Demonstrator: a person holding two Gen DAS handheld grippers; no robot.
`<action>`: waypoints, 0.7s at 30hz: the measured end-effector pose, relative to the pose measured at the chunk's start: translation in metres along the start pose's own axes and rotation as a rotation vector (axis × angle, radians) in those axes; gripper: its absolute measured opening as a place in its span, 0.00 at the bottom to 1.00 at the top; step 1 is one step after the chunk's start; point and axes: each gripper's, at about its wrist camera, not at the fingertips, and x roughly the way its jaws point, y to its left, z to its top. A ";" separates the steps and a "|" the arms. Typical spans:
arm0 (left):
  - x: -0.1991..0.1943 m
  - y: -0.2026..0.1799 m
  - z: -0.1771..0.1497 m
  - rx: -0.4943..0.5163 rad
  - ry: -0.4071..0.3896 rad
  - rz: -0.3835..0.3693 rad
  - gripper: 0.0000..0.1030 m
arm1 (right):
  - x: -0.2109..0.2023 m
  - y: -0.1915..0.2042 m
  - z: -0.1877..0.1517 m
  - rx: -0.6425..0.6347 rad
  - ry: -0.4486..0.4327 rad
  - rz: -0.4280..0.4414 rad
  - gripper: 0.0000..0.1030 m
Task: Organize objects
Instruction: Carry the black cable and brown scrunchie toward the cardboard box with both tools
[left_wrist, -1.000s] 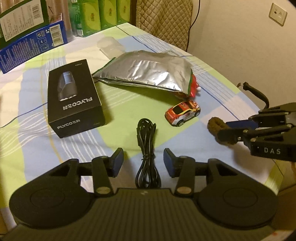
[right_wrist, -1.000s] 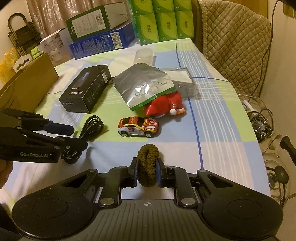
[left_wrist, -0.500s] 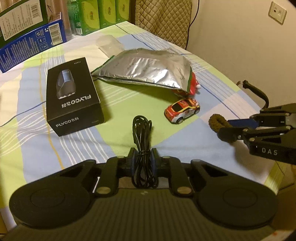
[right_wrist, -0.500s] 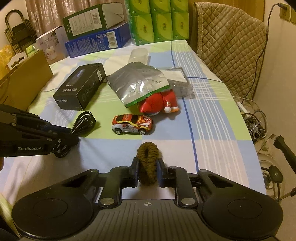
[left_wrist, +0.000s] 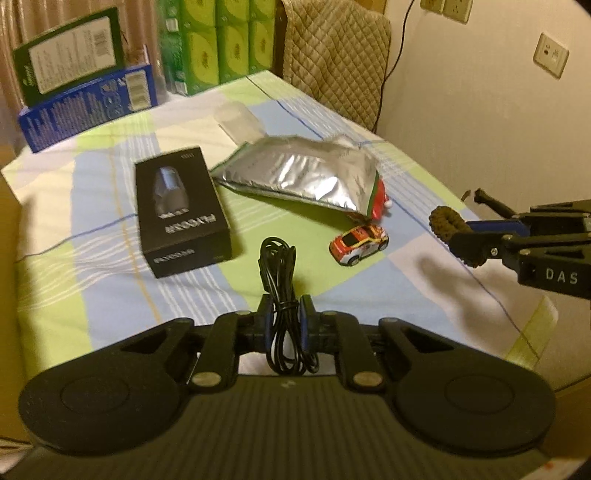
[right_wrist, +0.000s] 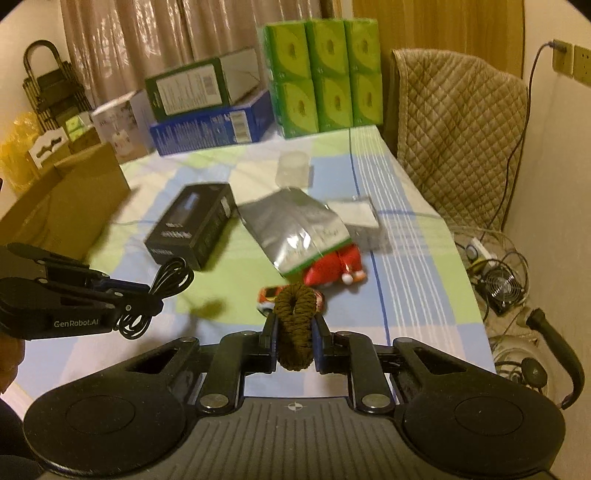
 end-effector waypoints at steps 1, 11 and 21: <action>-0.008 0.001 0.001 -0.003 -0.008 0.006 0.11 | -0.004 0.003 0.002 -0.002 -0.007 0.005 0.14; -0.080 0.017 0.006 -0.036 -0.083 0.073 0.11 | -0.038 0.045 0.021 -0.034 -0.043 0.047 0.14; -0.146 0.037 -0.005 -0.080 -0.142 0.130 0.11 | -0.060 0.105 0.038 -0.090 -0.064 0.093 0.14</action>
